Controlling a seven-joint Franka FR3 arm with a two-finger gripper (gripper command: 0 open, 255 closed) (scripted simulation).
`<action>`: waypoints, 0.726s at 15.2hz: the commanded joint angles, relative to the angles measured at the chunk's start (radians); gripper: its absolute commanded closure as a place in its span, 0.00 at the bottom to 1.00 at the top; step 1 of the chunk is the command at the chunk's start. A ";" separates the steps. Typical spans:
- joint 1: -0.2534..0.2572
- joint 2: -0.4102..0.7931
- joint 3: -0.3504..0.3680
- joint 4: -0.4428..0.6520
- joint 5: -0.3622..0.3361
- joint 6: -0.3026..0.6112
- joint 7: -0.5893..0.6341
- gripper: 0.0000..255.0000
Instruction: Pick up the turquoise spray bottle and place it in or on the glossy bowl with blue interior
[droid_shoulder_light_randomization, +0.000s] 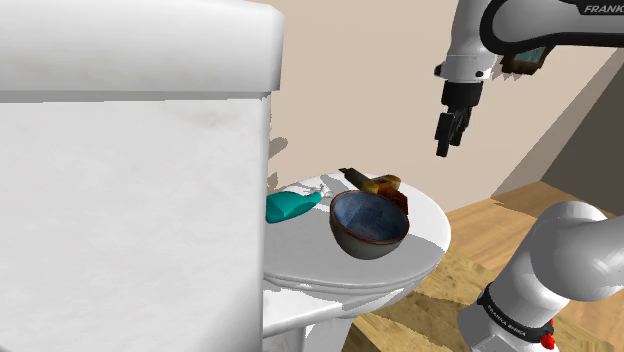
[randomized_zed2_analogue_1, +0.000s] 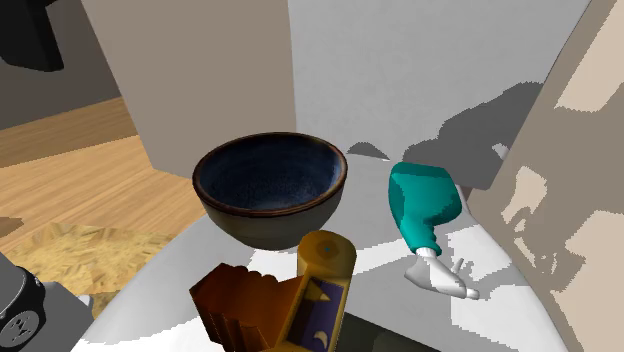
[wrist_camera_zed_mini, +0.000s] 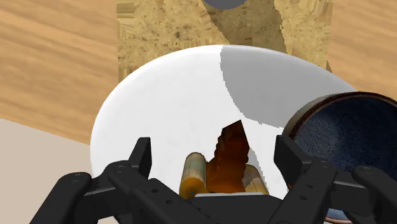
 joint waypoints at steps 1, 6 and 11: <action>0.000 0.000 0.000 0.000 0.000 0.000 0.000 0.00; 0.008 0.121 0.062 -0.016 0.047 0.150 0.129 0.00; 0.012 0.274 0.118 0.007 0.074 0.293 0.251 0.00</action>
